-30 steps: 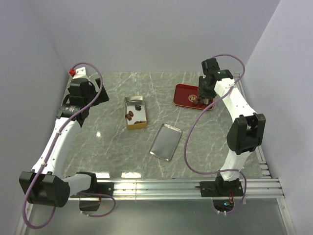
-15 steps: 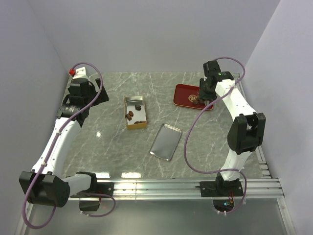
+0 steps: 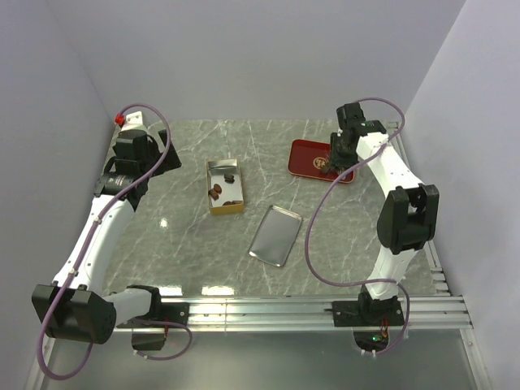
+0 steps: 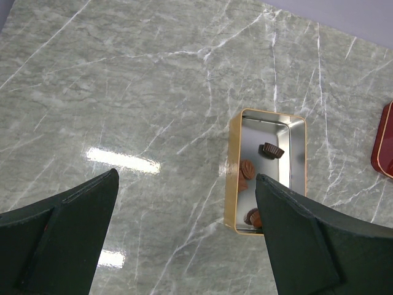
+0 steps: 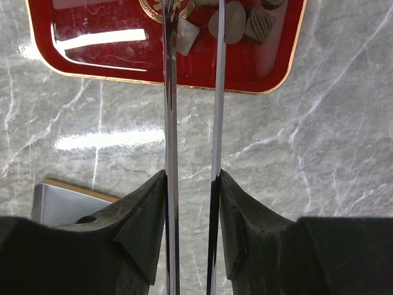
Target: Pack the chocolate
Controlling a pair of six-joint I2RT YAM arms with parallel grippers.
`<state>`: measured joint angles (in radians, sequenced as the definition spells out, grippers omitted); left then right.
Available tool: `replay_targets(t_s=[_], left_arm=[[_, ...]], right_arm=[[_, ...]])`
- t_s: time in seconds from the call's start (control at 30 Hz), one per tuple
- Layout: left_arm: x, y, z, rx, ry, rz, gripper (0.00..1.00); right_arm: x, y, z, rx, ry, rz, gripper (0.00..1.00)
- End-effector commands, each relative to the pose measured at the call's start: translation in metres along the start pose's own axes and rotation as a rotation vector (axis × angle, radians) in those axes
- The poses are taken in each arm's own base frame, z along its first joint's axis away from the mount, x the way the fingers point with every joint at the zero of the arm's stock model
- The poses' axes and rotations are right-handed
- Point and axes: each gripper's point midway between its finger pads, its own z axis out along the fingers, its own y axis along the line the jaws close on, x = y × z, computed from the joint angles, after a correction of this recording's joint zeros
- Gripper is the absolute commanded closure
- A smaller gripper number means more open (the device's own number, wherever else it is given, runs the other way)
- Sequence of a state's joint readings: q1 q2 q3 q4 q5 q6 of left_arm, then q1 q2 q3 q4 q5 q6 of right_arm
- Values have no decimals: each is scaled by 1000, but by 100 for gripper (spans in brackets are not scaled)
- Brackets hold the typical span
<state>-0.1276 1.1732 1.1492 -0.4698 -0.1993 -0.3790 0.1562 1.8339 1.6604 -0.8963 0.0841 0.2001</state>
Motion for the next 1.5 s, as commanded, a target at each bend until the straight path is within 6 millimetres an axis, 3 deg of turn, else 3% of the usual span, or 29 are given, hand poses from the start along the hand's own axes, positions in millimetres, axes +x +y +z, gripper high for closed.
replay_targets(t_s=[0.0, 0.4, 0.6, 0.8, 0.97, 1.1, 1.2, 1.23, 1.47], left_arm=[[-20, -5, -8, 19, -57, -9, 1], [-19, -5, -7, 22, -54, -10, 1], [-19, -4, -7, 19, -57, -7, 0], [-18, -4, -7, 18, -57, -9, 1], [-16, -5, -6, 28, -53, -15, 1], [-15, -6, -6, 32, -50, -17, 1], [-14, -7, -5, 38, -45, -21, 1], [-14, -8, -5, 39, -43, -21, 1], [-15, -7, -6, 35, -49, -19, 0]], right_arm=[[-7, -6, 2, 13, -28, 2, 55], [0, -3, 11, 5, 1, 4, 56], [4, -2, 11, -3, 18, 5, 66], [-20, 2, -18, -25, -50, -7, 69], [-37, 23, -48, -84, -107, -43, 70], [-37, 62, -67, -169, -133, -94, 70], [-26, 111, -82, -254, -128, -169, 70], [-17, 136, -89, -289, -126, -211, 70], [1, 239, -128, -501, -128, -331, 70]])
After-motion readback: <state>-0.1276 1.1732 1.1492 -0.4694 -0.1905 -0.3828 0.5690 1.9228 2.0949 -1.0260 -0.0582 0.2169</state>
